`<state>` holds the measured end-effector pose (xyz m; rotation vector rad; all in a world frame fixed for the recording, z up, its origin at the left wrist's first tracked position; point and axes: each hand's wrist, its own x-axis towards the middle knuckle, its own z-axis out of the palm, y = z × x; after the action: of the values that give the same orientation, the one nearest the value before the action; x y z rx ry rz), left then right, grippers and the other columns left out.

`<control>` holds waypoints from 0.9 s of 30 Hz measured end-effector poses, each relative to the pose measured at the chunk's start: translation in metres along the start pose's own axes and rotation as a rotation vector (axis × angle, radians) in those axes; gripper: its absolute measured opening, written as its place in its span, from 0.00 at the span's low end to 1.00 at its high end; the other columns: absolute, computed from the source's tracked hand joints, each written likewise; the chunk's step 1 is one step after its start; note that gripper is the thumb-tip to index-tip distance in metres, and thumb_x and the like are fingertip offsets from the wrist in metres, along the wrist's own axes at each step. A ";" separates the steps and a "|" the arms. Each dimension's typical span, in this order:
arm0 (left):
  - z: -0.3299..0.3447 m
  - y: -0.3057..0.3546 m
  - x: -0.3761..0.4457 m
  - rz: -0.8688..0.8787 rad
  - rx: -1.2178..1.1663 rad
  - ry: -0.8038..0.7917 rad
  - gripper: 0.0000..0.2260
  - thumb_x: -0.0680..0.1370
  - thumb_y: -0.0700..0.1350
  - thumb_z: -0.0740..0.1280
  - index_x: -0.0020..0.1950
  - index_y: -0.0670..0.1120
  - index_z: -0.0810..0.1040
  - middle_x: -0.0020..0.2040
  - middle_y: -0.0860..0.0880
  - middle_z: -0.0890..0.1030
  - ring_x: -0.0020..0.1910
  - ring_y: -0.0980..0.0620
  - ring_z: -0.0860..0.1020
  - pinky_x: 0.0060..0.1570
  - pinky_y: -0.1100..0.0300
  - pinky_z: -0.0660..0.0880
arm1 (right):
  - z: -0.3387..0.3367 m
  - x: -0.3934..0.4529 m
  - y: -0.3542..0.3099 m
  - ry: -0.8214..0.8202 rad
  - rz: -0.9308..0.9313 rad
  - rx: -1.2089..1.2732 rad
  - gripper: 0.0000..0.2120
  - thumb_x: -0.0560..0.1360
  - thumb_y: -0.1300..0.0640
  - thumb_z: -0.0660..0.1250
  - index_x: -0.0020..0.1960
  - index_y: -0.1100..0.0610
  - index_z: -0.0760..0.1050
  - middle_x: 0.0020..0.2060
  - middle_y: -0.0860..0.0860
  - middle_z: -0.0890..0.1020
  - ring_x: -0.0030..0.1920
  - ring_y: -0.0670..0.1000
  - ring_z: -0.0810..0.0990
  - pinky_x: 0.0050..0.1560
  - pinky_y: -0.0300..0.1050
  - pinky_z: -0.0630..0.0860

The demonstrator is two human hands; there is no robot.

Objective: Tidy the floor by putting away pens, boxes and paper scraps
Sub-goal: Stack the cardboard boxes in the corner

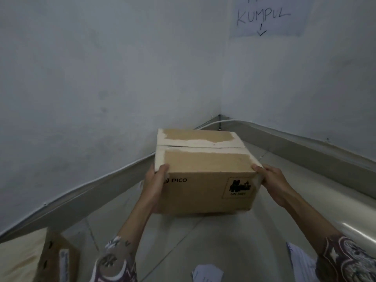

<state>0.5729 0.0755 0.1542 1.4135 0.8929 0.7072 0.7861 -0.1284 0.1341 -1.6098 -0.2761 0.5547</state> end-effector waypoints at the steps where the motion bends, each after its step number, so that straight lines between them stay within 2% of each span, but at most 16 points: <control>1: 0.008 0.007 0.009 0.021 -0.011 -0.067 0.17 0.77 0.48 0.64 0.64 0.45 0.73 0.55 0.47 0.79 0.49 0.50 0.77 0.41 0.60 0.73 | -0.006 0.005 -0.005 0.022 -0.011 0.013 0.10 0.77 0.59 0.63 0.54 0.63 0.76 0.41 0.56 0.81 0.41 0.53 0.80 0.44 0.45 0.76; 4: 0.025 0.016 0.041 0.039 -0.009 -0.243 0.19 0.70 0.50 0.73 0.59 0.50 0.75 0.55 0.49 0.81 0.51 0.51 0.79 0.49 0.55 0.77 | -0.017 0.025 -0.016 0.094 -0.030 0.057 0.08 0.77 0.59 0.62 0.54 0.62 0.75 0.40 0.55 0.81 0.40 0.53 0.79 0.45 0.46 0.75; 7: 0.044 0.018 0.074 0.024 0.004 -0.330 0.25 0.64 0.49 0.76 0.59 0.49 0.76 0.55 0.48 0.82 0.54 0.48 0.80 0.55 0.50 0.77 | -0.026 0.047 -0.024 0.138 -0.037 0.057 0.07 0.77 0.59 0.62 0.52 0.61 0.75 0.40 0.55 0.80 0.40 0.52 0.78 0.42 0.44 0.74; 10: 0.066 0.017 0.102 0.012 0.008 -0.387 0.29 0.59 0.48 0.77 0.59 0.48 0.77 0.54 0.46 0.83 0.53 0.48 0.81 0.54 0.53 0.78 | -0.035 0.069 -0.025 0.179 -0.027 0.053 0.06 0.78 0.59 0.62 0.48 0.60 0.76 0.42 0.56 0.80 0.41 0.52 0.78 0.47 0.48 0.73; 14: 0.096 0.007 0.139 0.017 0.039 -0.488 0.36 0.54 0.52 0.78 0.60 0.48 0.77 0.55 0.47 0.83 0.53 0.49 0.81 0.54 0.54 0.78 | -0.046 0.098 -0.017 0.254 -0.012 0.045 0.07 0.78 0.60 0.61 0.53 0.61 0.75 0.40 0.54 0.79 0.41 0.53 0.77 0.50 0.51 0.71; 17: 0.112 -0.006 0.165 0.017 0.056 -0.521 0.36 0.53 0.52 0.77 0.60 0.46 0.77 0.54 0.47 0.83 0.52 0.50 0.81 0.52 0.58 0.79 | -0.048 0.118 -0.009 0.293 -0.002 0.035 0.08 0.78 0.60 0.61 0.54 0.61 0.74 0.39 0.54 0.79 0.40 0.53 0.77 0.47 0.50 0.72; 20: 0.121 -0.019 0.186 -0.011 0.072 -0.579 0.26 0.60 0.47 0.78 0.57 0.46 0.78 0.51 0.48 0.83 0.49 0.53 0.81 0.43 0.65 0.80 | -0.045 0.133 -0.005 0.310 -0.005 0.018 0.09 0.78 0.60 0.60 0.56 0.61 0.74 0.41 0.55 0.79 0.41 0.53 0.77 0.40 0.46 0.73; 24: 0.126 -0.035 0.210 0.042 0.071 -0.564 0.32 0.54 0.54 0.77 0.56 0.47 0.78 0.54 0.46 0.83 0.47 0.56 0.82 0.39 0.68 0.78 | -0.037 0.149 0.005 0.338 -0.028 -0.005 0.14 0.78 0.59 0.59 0.61 0.63 0.73 0.49 0.58 0.78 0.44 0.53 0.77 0.37 0.43 0.72; 25: 0.128 -0.036 0.213 0.055 0.078 -0.551 0.32 0.56 0.54 0.77 0.58 0.47 0.77 0.54 0.46 0.82 0.47 0.56 0.81 0.38 0.68 0.78 | -0.034 0.150 0.007 0.343 -0.038 0.003 0.14 0.79 0.58 0.59 0.62 0.63 0.73 0.50 0.58 0.78 0.46 0.54 0.77 0.37 0.43 0.72; 27: 0.136 -0.037 0.218 0.079 0.128 -0.493 0.25 0.66 0.48 0.77 0.59 0.47 0.73 0.54 0.49 0.80 0.46 0.56 0.79 0.36 0.66 0.77 | -0.027 0.151 0.012 0.350 -0.067 0.043 0.14 0.78 0.57 0.60 0.62 0.61 0.72 0.52 0.57 0.78 0.47 0.53 0.77 0.37 0.41 0.72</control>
<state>0.7971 0.1888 0.0885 1.6483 0.5023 0.3354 0.9267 -0.0793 0.0952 -1.6176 -0.0558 0.2190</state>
